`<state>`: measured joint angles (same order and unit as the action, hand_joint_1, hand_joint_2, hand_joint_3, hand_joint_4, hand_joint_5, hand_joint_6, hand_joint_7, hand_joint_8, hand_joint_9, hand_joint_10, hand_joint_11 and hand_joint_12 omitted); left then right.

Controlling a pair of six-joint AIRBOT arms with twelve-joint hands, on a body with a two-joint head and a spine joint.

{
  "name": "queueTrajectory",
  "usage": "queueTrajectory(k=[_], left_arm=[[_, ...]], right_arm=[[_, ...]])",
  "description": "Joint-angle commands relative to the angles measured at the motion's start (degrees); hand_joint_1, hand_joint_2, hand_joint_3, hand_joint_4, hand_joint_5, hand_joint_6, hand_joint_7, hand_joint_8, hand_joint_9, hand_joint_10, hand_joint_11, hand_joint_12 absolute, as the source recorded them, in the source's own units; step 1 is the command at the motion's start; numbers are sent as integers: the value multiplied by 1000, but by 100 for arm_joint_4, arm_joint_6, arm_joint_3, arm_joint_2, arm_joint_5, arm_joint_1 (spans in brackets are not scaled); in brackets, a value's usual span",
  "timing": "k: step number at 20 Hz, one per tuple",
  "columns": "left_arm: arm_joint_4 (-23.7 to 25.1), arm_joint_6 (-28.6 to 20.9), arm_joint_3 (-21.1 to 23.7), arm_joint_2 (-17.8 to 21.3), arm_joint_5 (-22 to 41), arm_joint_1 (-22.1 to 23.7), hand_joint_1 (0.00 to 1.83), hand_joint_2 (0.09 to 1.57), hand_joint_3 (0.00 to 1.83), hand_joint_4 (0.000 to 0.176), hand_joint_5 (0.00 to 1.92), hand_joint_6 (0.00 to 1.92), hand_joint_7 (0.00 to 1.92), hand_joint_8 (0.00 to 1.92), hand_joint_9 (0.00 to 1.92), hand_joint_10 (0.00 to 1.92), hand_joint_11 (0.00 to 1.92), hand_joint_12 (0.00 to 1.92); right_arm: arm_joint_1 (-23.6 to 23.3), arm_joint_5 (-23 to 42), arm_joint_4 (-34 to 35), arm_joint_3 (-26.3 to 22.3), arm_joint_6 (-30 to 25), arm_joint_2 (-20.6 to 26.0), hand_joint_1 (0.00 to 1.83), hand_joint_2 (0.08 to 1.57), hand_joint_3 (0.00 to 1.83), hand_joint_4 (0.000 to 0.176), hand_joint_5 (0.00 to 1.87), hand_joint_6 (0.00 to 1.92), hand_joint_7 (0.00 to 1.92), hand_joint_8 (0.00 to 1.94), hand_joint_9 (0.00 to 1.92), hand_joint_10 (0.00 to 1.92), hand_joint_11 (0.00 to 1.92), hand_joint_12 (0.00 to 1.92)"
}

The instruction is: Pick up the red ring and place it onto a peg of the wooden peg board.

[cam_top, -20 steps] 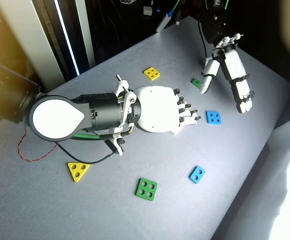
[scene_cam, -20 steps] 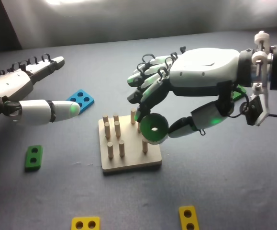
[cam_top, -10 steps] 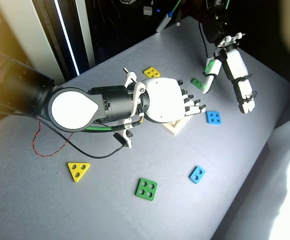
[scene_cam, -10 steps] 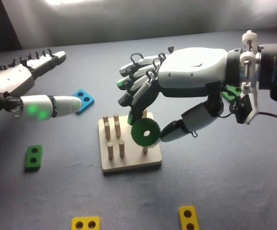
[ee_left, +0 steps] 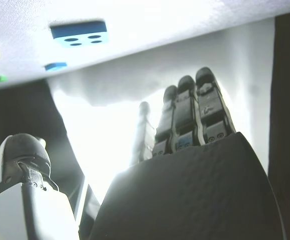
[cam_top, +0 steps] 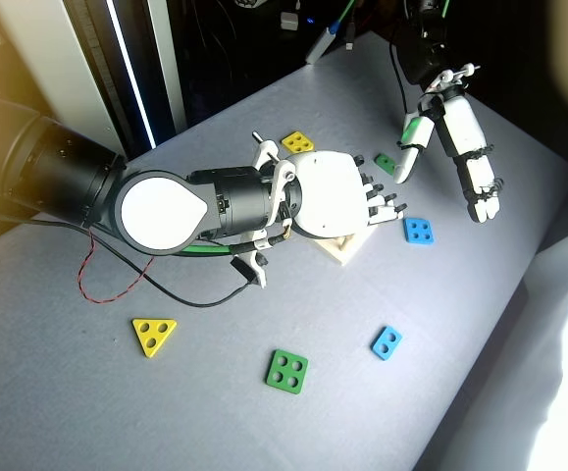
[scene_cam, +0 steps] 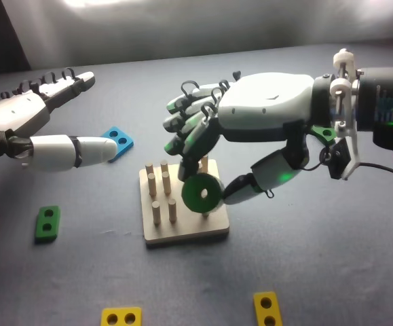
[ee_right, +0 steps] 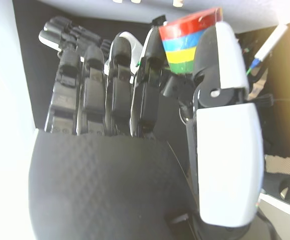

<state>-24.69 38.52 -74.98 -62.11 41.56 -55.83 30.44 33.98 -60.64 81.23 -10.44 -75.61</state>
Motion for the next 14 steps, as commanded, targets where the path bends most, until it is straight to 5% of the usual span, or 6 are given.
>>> queueTrajectory(k=[1,14], left_arm=[[18,-42,-23,16,653,61,321,957,0,176,0,0,0,0,0,0,0,0],[60,-42,-17,20,648,69,340,951,0,176,0,0,0,0,0,0,0,0]], right_arm=[[-22,365,308,19,-21,-38,1116,1113,1,0,977,1013,487,1,219,3,0,19],[21,367,374,111,-22,-159,1126,1123,0,0,961,1034,478,1,216,1,0,0]])
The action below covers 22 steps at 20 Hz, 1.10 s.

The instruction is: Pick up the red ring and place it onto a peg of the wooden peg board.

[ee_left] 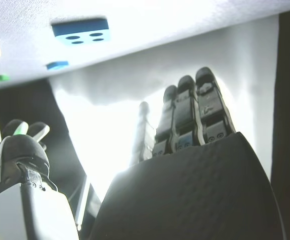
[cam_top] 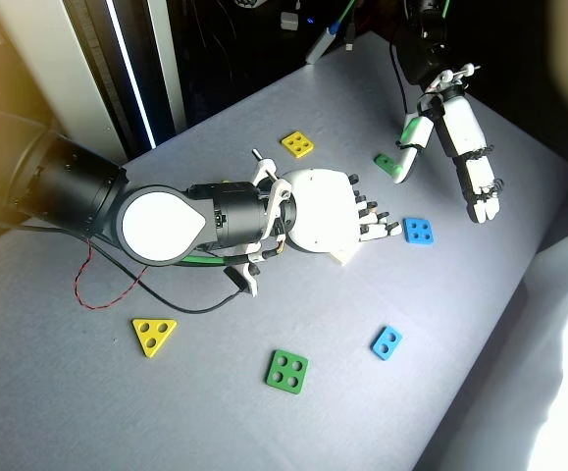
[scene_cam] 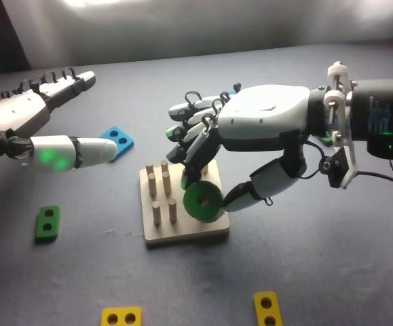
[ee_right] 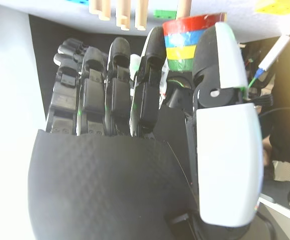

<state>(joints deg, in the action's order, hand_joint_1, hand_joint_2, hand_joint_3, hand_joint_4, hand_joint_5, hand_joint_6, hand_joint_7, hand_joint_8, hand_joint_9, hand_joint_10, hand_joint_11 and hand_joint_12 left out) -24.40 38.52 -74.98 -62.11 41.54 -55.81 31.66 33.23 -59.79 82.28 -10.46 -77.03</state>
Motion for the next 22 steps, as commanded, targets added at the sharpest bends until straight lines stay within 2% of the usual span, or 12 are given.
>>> queueTrajectory(k=[1,4,5,10,22], left_arm=[[32,-42,-17,22,651,68,338,948,0,176,0,0,0,0,0,0,0,0],[37,-42,-17,19,650,71,324,946,0,176,0,0,0,0,0,0,0,0],[38,-42,-17,17,650,74,334,948,0,176,0,0,0,0,0,0,0,0],[41,-42,-14,14,647,81,349,941,0,176,0,0,0,0,0,0,0,0],[69,-42,-2,21,650,107,345,937,0,176,0,0,0,0,0,0,0,0]], right_arm=[[-117,452,289,11,-20,-31,1134,1117,0,0,973,1015,483,2,214,0,0,0],[-141,463,289,44,-19,-74,1144,1115,0,0,976,1008,485,1,209,0,45,23],[-141,457,289,55,-19,-82,1147,1106,5,0,989,986,487,8,215,0,8,192],[-121,381,289,141,-19,-124,1104,1129,1,0,948,1055,465,0,195,0,0,4],[-40,183,289,300,-19,-178,1093,1151,1,0,908,1119,465,2,215,2,0,0]])
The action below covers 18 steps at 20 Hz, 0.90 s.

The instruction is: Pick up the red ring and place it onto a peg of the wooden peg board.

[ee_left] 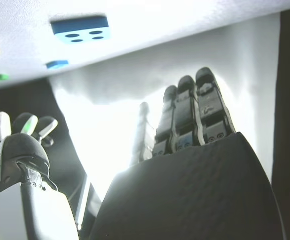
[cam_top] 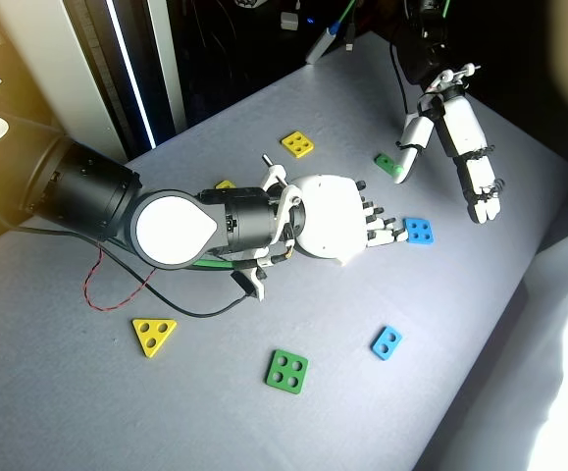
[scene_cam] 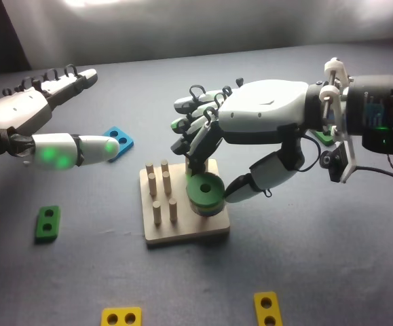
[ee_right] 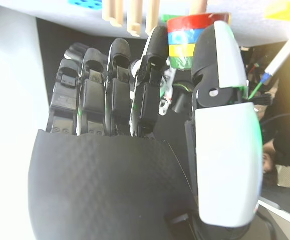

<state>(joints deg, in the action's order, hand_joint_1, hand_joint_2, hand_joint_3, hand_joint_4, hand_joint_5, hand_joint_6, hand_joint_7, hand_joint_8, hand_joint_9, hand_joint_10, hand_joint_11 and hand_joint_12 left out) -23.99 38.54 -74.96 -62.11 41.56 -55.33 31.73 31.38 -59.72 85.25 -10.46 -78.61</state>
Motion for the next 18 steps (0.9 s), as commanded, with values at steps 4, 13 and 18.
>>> queueTrajectory(k=[4,13,18], left_arm=[[36,-44,-4,23,648,68,335,938,0,176,0,0,0,0,0,0,0,0],[41,-44,2,26,649,71,327,935,0,176,0,0,0,0,0,0,0,0],[-5,-44,23,62,694,14,350,944,2,176,0,0,0,0,0,0,0,0]], right_arm=[[-18,327,282,44,-20,-47,1080,1165,4,0,879,1164,455,0,196,1,0,0],[35,319,264,40,-23,-72,968,1104,0,26,580,905,378,1,171,0,0,0],[35,344,198,13,-23,-64,703,902,0,94,55,15,0,0,0,0,0,0]])
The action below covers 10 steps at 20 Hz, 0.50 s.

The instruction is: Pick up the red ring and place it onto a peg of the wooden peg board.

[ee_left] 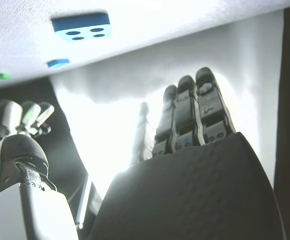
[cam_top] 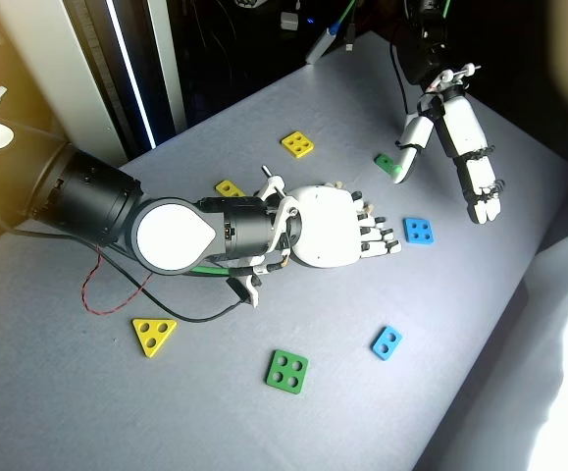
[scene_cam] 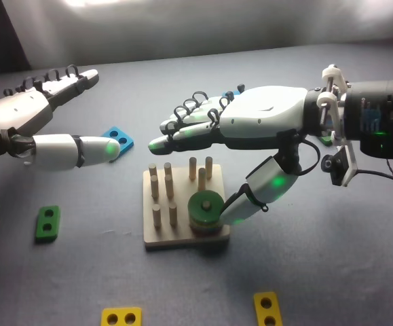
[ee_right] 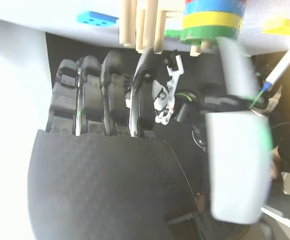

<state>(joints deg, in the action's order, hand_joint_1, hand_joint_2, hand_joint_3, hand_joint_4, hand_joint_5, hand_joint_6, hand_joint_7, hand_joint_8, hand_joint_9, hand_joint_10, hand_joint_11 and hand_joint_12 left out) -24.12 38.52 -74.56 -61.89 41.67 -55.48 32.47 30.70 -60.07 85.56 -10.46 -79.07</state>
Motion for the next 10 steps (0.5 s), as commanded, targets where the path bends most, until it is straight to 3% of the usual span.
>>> queueTrajectory(k=[1,5,7,8,9,10], left_arm=[[-19,-42,-2,57,708,-3,354,951,5,176,0,0,0,0,0,0,0,0],[-81,-43,44,105,791,-75,330,939,0,176,0,0,0,0,0,0,0,0],[-110,-43,74,142,852,-113,343,936,0,176,0,0,0,0,0,0,0,0],[-127,-43,82,153,873,-132,336,928,0,176,0,0,0,0,0,0,0,0],[-140,-43,87,160,894,-148,318,926,0,176,0,0,0,0,0,0,0,0],[-149,-46,93,168,918,-156,317,922,0,176,0,0,0,0,0,0,0,0]], right_arm=[[-32,431,233,-22,-28,-6,706,892,0,88,43,8,0,0,0,0,0,0],[81,544,471,-147,-8,265,804,881,0,117,55,10,0,0,0,0,9,9],[169,555,890,-271,296,508,827,908,0,158,13,0,0,0,0,0,0,0],[210,568,1090,-311,430,618,830,935,11,121,18,3,0,0,0,0,0,0],[254,589,1340,-362,604,741,795,942,13,102,10,0,0,0,0,0,0,0],[311,631,1675,-438,826,896,789,945,14,95,18,4,0,0,0,0,0,0]])
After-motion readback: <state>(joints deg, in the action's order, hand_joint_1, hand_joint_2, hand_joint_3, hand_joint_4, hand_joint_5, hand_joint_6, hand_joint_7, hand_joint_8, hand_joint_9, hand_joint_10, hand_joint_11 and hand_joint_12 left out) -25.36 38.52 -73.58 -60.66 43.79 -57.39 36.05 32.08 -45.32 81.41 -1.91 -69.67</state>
